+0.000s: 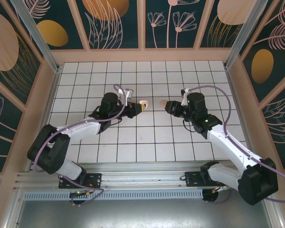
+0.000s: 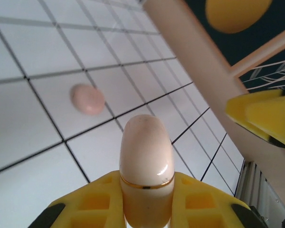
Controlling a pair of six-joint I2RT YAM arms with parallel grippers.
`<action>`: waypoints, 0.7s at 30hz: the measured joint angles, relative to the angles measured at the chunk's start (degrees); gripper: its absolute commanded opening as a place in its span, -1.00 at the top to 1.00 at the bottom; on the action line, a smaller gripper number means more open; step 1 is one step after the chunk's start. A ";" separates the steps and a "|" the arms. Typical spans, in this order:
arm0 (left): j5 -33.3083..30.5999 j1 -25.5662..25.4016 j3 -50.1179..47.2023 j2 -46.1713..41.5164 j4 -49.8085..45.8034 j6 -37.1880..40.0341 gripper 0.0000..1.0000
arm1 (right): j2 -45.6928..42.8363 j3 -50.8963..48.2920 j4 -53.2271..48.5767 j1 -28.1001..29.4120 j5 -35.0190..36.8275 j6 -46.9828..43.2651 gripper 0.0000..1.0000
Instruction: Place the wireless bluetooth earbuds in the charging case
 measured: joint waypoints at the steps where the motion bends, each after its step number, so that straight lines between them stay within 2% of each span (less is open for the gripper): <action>1: -0.28 0.00 1.38 1.18 -2.14 -0.83 0.77 | 0.52 0.00 -0.20 0.00 0.04 0.42 0.03; 10: -0.52 -0.59 13.38 12.15 -13.49 -4.72 0.71 | 4.44 0.02 -1.77 0.07 0.04 1.92 0.04; 21: -2.19 -3.06 24.74 21.94 -23.21 -3.76 0.65 | 8.22 0.57 -2.05 0.07 -0.20 1.90 0.05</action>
